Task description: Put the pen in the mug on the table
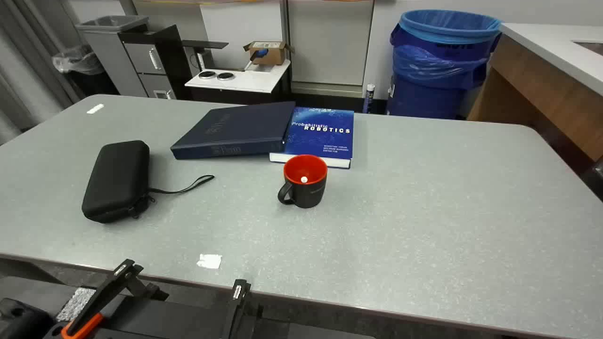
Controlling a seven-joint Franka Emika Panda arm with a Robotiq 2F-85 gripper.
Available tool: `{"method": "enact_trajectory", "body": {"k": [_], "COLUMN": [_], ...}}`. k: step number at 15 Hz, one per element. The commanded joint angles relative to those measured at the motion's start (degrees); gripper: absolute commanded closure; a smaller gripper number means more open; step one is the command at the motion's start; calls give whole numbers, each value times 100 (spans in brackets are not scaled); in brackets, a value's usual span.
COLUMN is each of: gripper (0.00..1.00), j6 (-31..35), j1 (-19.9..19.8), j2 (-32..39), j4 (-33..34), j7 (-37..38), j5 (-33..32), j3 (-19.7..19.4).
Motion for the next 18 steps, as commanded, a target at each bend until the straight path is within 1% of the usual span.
{"method": "enact_trajectory", "body": {"k": [1, 3, 5, 6, 9, 12, 14, 15, 16, 18], "gripper": [0, 0, 0, 0, 0, 0, 0, 0, 0, 0], "j6": [-18, -18, 585, 862, 1841, 2473, 2662, 2644, 2493, 2516], "j1": [89, 89, 64, 50, -28, -78, -117, -135, -103, -127], "j2": [7, 7, 18, 37, 163, 381, 523, 579, 528, 612], "j4": [14, 14, -213, -370, -966, -1385, -1507, -1524, -1466, -1497], "j7": [20, 20, 170, 133, 125, 19, -6, -1, 47, 47], "j5": [-17, -17, -23, -29, 21, 196, 287, 291, 146, 158], "j3": [-72, -72, -122, -166, -347, -551, -649, -674, -591, -633]}}
